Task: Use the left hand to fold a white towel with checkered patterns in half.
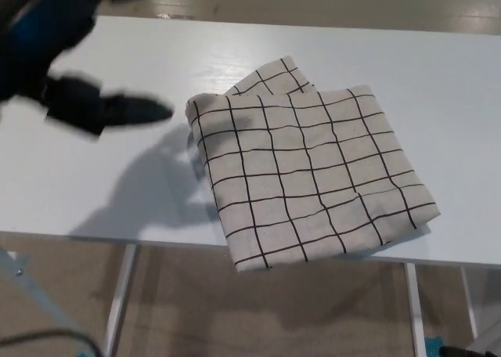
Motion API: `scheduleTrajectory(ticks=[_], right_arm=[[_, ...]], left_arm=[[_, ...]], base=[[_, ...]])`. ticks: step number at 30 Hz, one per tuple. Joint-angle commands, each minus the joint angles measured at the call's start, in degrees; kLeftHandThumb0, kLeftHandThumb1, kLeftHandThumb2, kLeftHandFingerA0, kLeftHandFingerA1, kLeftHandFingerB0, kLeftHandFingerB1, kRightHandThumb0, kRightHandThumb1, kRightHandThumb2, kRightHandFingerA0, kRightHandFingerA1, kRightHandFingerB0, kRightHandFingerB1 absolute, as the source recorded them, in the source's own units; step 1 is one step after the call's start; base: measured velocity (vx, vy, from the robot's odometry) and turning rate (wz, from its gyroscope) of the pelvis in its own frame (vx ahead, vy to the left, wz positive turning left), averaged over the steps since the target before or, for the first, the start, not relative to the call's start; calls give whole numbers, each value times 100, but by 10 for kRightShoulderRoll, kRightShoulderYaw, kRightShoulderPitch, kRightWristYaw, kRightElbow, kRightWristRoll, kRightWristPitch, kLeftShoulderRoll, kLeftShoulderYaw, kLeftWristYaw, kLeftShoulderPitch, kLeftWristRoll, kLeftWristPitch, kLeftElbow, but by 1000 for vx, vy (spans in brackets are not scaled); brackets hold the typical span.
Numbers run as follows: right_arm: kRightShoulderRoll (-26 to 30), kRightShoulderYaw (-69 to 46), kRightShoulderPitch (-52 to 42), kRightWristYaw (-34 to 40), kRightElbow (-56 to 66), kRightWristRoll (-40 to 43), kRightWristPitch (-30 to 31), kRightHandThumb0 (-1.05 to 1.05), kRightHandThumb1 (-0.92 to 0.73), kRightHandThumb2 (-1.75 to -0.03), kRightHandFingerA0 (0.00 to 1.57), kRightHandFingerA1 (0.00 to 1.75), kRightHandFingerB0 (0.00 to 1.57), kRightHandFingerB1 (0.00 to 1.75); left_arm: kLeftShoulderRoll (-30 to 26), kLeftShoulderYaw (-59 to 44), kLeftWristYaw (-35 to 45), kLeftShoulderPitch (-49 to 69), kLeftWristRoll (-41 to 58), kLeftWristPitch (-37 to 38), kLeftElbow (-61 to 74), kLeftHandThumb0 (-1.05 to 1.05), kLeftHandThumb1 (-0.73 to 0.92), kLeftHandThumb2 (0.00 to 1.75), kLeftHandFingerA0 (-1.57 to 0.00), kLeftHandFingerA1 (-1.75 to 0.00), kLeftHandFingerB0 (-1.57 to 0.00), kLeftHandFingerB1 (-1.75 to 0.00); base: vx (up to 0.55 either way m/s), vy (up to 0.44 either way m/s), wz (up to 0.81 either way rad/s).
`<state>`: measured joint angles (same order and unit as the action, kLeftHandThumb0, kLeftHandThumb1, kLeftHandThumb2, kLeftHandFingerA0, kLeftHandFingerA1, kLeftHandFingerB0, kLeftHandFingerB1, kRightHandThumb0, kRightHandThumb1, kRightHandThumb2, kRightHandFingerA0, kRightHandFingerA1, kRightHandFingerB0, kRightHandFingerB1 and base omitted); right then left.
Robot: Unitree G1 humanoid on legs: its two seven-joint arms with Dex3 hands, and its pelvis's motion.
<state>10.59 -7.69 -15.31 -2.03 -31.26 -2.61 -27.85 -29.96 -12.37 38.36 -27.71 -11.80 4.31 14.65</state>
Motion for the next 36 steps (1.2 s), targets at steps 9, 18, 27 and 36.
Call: scheduleTrajectory(ticks=[9,18,27,36], right_arm=[[20,-71,8,-22,50,91,80,-35,-56,-57,64,51,64,51],[11,-68,-11,-30,84,86,102,-33,-57,-57,64,50,65,51],[-27,-54,-44,-45,63,84,84,-29,-58,-57,65,54,64,51],[-28,-22,-36,-27,-8,26,41,-32,-58,-56,65,51,60,49]], left_arm=[[33,-232,369,581,560,-144,113,-64,54,57,-83,-47,-77,-45],[47,-167,348,637,411,-71,-32,-72,59,59,-93,-51,-83,-47],[87,-77,151,581,186,143,-228,-81,55,59,-85,-47,-77,-44],[77,16,-218,453,-65,249,-517,-79,48,91,-73,-58,-53,-47]], base=[[0,0,0],[0,0,0],[0,0,0],[0,0,0]])
